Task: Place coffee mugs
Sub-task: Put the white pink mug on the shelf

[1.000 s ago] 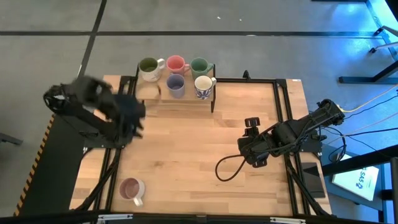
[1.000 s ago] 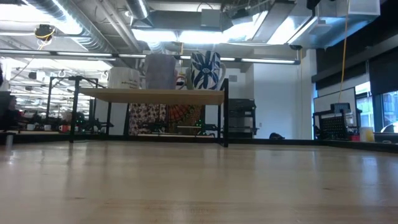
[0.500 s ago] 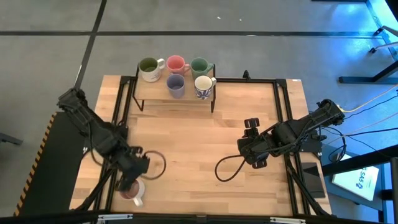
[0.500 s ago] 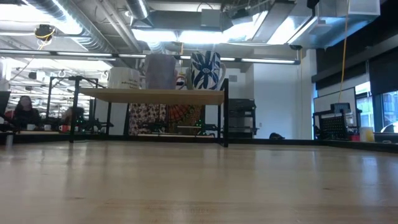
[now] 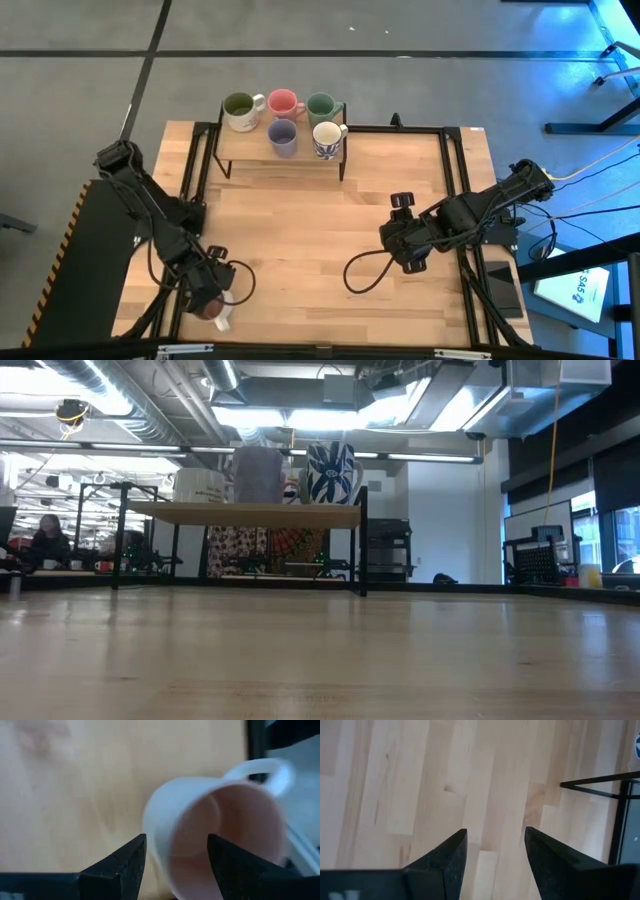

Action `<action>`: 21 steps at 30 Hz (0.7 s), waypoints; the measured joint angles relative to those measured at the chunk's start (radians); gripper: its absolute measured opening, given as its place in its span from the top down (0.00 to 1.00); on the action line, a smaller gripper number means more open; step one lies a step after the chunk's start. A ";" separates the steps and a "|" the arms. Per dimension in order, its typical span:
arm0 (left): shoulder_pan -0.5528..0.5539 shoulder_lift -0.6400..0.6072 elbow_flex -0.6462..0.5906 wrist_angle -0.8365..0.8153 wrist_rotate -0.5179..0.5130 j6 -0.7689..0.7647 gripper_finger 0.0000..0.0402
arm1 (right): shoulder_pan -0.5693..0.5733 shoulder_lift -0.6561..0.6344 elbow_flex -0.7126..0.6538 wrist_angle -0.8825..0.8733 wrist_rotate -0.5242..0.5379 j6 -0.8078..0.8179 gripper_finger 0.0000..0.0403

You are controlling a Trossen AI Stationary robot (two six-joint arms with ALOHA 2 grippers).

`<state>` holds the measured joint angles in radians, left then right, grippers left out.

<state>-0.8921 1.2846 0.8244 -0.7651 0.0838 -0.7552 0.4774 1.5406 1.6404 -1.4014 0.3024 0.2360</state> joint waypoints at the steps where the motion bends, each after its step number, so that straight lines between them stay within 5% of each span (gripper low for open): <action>1: 0.000 0.000 -0.024 0.018 -0.005 -0.003 0.49 | 0.000 0.000 0.000 0.001 0.000 0.003 0.54; 8: 0.001 0.000 -0.159 0.092 -0.018 -0.065 0.53 | 0.000 0.000 0.000 0.016 0.000 0.006 0.54; 16: 0.002 -0.004 -0.270 0.244 -0.036 -0.201 0.93 | 0.000 0.000 0.000 0.015 0.030 0.006 0.54; 21: 0.008 -0.003 -0.270 0.251 -0.060 -0.340 0.96 | 0.000 0.000 0.000 0.013 0.050 -0.003 0.54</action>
<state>-0.8836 1.2816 0.5540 -0.5139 0.0241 -1.0953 0.4774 1.5406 1.6404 -1.3880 0.3526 0.2333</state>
